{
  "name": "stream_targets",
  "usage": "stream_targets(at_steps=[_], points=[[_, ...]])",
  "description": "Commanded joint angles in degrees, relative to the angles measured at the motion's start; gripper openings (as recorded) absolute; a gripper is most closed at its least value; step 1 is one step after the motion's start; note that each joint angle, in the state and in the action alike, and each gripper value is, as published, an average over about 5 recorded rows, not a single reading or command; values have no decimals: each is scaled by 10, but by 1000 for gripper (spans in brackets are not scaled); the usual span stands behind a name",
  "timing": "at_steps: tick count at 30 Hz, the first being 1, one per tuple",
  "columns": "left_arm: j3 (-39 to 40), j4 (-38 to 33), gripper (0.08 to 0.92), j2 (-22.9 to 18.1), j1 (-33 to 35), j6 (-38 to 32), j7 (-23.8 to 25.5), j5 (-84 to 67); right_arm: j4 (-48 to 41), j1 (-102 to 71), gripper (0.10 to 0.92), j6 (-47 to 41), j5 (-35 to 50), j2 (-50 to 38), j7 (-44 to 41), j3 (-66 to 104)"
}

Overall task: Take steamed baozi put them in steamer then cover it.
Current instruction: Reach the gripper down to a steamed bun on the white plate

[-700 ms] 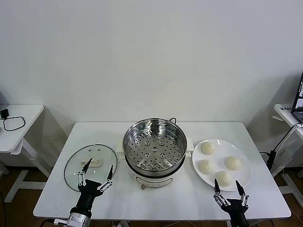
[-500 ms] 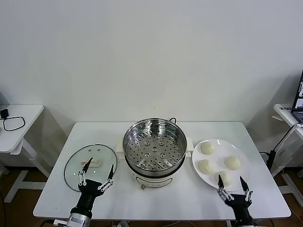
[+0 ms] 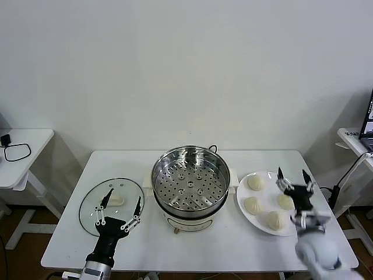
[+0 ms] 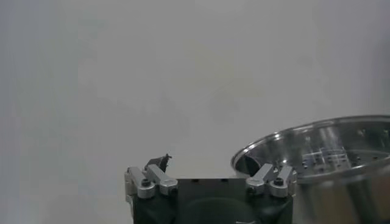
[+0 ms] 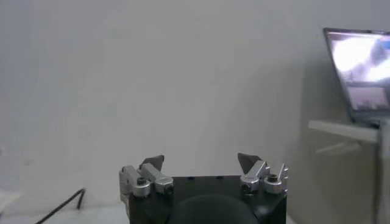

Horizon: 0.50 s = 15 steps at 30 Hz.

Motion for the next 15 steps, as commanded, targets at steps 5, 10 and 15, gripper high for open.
stream_targets(at_steps=[5,10,15], points=[[2,-16,823,-3,0,5,-2,0,-252,378,823,-51,-49,-151,-459,-332],[2,-25,823,-7,0,20,-6,2,-325,524,823,-37,-157,-137,-666,-458],[-2,-30,823,-10,2,23,-8,1,-391,603,823,-24,-292,-92,-825,-515]])
